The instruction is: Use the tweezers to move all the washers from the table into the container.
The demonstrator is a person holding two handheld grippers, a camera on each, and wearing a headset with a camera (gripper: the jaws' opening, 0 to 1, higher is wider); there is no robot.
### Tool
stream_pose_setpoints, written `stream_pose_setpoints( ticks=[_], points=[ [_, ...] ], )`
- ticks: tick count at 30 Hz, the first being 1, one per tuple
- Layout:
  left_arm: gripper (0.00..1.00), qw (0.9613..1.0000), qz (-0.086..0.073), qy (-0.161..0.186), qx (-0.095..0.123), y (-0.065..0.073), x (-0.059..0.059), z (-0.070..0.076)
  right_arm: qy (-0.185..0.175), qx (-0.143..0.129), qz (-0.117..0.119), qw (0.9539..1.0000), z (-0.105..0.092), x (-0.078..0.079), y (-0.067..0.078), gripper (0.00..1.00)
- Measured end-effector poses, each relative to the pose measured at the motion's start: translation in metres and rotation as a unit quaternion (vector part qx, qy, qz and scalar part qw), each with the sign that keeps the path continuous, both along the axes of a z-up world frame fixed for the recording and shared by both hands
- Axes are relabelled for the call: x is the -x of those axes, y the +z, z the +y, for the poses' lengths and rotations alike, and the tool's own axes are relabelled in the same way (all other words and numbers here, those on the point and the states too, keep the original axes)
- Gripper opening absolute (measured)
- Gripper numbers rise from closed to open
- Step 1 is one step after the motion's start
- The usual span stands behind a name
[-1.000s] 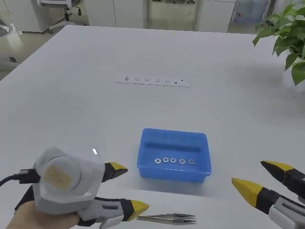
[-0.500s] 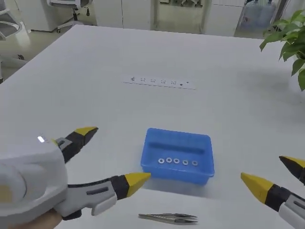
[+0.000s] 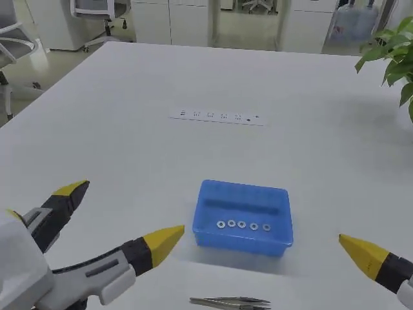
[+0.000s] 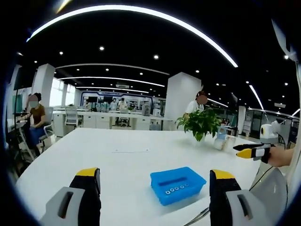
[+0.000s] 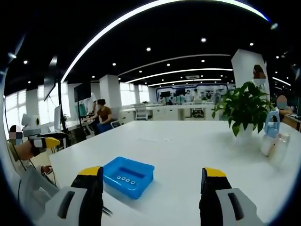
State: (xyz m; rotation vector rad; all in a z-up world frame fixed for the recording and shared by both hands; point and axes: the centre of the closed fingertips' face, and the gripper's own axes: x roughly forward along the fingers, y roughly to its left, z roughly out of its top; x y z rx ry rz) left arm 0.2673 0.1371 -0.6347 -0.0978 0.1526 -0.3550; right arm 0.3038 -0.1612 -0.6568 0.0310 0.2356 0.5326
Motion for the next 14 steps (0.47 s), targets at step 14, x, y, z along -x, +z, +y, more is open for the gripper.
stream_pose_setpoints(
  ticks=[14],
  points=[
    [0.99,0.9999,-0.010,-0.001,0.000,0.0065,0.0034,-0.0012,-0.022,0.004,-0.006,0.9997,0.0013,-0.0036,0.0040,0.99]
  ],
)
